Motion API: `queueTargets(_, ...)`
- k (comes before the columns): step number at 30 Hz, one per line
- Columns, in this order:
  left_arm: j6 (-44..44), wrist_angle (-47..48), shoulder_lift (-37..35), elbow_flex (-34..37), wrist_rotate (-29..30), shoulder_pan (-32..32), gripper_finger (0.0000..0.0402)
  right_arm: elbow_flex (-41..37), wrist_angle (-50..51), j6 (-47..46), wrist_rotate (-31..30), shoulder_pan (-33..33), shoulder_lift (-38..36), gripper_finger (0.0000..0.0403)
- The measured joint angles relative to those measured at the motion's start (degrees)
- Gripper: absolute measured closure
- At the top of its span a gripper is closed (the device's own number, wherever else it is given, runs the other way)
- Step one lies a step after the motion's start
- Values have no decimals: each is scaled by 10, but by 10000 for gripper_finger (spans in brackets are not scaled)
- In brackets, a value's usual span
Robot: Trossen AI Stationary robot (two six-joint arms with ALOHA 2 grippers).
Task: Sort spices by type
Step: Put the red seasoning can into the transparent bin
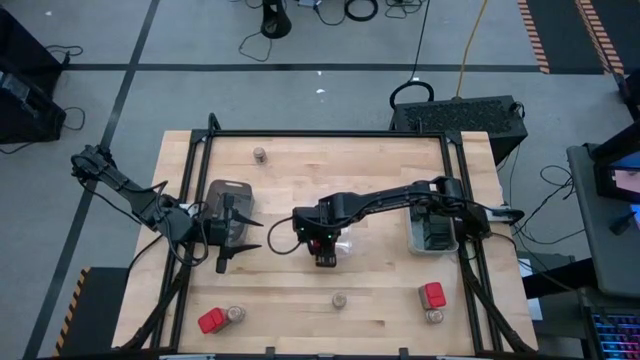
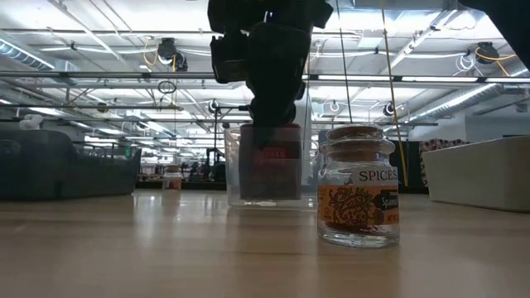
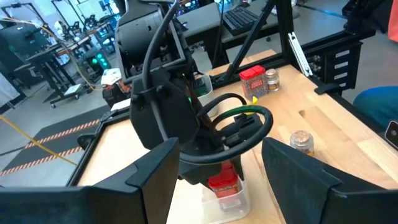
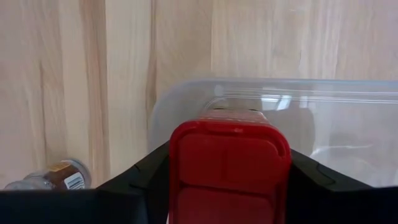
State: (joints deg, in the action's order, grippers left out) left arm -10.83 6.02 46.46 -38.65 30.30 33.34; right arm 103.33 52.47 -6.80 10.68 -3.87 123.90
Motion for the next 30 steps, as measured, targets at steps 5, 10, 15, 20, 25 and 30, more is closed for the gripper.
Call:
queueTargets(5,0,-1,0,0,0,0,166,0,0,-2,0,2,0,181)
queueTargets(10,0,-1,0,0,0,0,166,0,2,-16,0,1,0,175)
queueTargets(15,0,-1,0,0,0,0,166,0,5,-16,-1,2,0,174)
queueTargets(20,0,-1,0,0,0,0,166,18,25,-15,-4,2,1,174)
queueTargets(25,0,-1,0,0,0,0,166,54,71,-13,-35,2,1,174)
queueTargets(30,0,-1,0,0,0,0,166,98,94,-11,-37,3,1,174)
